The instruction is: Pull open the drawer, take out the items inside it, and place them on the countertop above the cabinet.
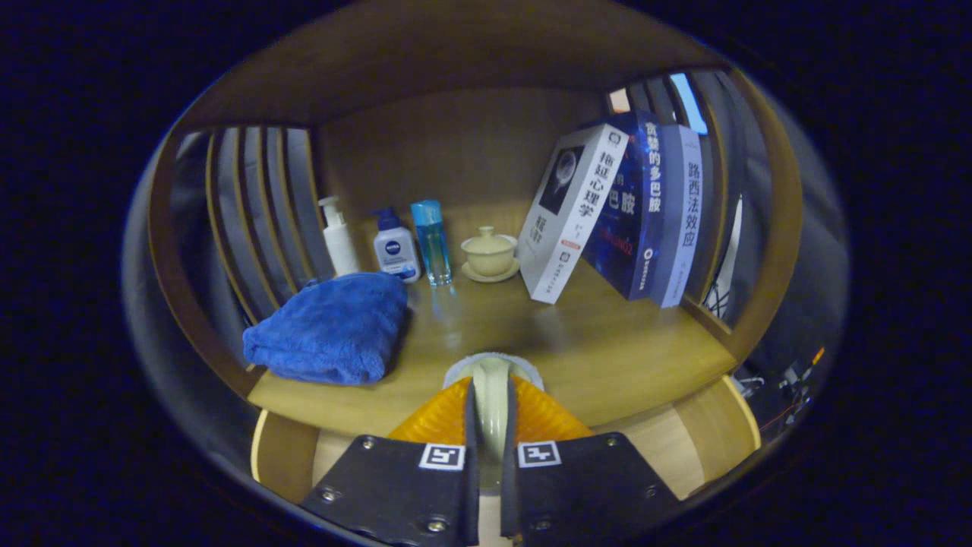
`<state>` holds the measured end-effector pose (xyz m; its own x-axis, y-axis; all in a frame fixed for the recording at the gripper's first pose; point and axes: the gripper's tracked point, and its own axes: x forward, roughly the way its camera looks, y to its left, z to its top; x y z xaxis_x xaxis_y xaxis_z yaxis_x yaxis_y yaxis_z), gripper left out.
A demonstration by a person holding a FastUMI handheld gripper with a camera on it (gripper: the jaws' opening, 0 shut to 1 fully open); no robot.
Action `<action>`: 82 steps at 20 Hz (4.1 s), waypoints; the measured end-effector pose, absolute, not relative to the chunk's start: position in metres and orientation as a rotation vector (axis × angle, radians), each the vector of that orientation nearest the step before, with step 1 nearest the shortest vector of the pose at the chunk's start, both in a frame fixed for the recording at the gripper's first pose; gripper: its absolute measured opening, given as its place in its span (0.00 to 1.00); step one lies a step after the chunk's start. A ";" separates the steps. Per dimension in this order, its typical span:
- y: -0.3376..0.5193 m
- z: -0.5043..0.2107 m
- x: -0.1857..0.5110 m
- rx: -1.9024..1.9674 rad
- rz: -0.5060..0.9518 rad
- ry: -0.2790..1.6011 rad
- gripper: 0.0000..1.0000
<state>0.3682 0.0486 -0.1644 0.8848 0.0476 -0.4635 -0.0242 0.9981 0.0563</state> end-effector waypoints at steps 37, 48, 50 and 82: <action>0.027 -0.065 0.211 -0.022 0.088 0.163 0.98; -0.007 -0.124 0.099 0.003 0.045 0.171 0.99; -0.008 -0.142 0.093 0.038 0.050 0.169 0.99; 0.020 -0.295 0.110 0.007 0.076 0.197 0.99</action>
<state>0.1102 0.0204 -0.2947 0.9777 0.0762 -0.1956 -0.0749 0.9971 0.0141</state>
